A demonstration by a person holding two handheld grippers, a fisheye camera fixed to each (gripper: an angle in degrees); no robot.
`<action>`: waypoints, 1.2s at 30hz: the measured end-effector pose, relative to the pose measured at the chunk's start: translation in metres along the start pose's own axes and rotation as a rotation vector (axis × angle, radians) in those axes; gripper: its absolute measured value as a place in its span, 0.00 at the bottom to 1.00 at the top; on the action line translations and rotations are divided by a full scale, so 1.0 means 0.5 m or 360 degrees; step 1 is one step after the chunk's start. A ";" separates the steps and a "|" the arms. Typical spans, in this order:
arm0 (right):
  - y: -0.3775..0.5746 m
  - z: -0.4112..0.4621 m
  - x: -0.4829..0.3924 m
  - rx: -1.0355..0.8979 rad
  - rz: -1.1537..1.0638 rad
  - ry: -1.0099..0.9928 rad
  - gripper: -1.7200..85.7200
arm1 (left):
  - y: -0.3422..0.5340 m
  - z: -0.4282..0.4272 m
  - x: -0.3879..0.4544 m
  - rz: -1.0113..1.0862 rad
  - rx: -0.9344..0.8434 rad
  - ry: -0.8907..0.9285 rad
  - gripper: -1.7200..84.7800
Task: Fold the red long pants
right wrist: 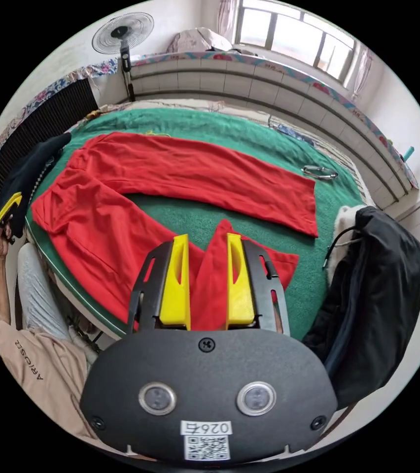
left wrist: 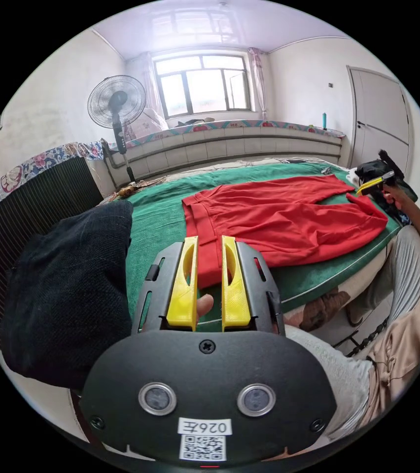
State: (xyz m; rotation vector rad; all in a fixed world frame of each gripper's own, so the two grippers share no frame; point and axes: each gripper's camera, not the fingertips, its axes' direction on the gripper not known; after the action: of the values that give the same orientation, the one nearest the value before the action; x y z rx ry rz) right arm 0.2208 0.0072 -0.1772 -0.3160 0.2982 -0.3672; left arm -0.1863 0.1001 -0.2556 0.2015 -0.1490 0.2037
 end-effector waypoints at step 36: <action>0.700 -0.045 0.465 0.0684 0.1107 -0.0815 0.01 | 0.055 0.032 -0.256 -0.0262 0.0250 0.0744 0.02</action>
State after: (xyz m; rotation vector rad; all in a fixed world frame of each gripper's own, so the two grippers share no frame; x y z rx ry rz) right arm 0.5261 0.2202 -0.3738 0.1306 -0.1841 0.3391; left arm -0.3184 0.0993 -0.2564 0.3156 0.3483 0.0944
